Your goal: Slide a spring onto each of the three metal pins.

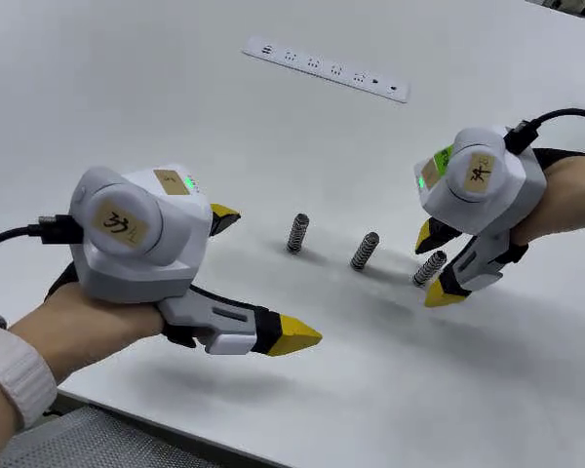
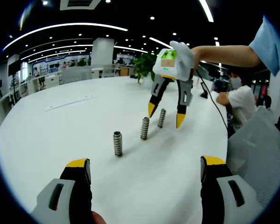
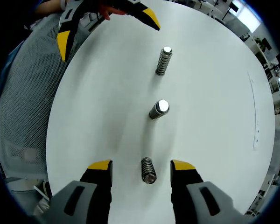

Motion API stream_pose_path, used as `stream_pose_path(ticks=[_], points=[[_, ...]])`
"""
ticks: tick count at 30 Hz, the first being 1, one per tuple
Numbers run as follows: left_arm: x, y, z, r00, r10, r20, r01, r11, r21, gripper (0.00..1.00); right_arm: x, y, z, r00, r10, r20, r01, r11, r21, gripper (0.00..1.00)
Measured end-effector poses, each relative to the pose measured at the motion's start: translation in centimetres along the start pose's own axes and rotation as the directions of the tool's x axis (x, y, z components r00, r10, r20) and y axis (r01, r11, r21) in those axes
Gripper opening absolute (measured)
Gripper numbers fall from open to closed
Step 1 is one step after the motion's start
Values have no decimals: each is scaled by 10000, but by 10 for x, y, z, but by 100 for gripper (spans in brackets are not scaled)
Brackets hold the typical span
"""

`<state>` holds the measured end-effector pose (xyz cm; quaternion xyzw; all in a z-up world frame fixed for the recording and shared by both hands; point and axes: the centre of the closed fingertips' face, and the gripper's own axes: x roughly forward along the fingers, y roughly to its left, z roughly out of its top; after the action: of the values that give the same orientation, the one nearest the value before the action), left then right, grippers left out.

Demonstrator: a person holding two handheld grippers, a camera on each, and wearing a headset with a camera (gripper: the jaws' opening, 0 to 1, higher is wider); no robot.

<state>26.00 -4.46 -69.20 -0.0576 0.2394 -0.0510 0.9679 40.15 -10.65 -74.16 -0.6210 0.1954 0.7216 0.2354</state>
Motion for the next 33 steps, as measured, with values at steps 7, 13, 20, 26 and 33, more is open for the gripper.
stream_pose_path(ticks=[7, 13, 20, 26, 33], points=[[0, -3, -1, 10000, -28, -74, 28, 10000, 15, 100, -3, 3, 2, 9955, -507, 799, 460, 9971, 600, 84], [1, -5, -2, 9999, -63, -122, 63, 10000, 3, 100, -9, 11, 1, 9858, -935, 1397, 731, 9867, 1449, 99], [0, -4, -3, 9999, -48, -118, 47, 10000, -54, 100, -20, 19, 0, 9691, -1364, 2056, 848, 9667, 2416, 99], [-1, -4, -2, 10000, 12, -61, -13, 10000, -84, 100, -22, 33, 0, 9547, -1606, 2506, 785, 9481, 3083, 99], [-1, -4, -3, 9999, 42, -101, -43, 10000, -86, 100, -33, 36, 4, 9007, -2440, 3594, 834, 9090, 4083, 99]])
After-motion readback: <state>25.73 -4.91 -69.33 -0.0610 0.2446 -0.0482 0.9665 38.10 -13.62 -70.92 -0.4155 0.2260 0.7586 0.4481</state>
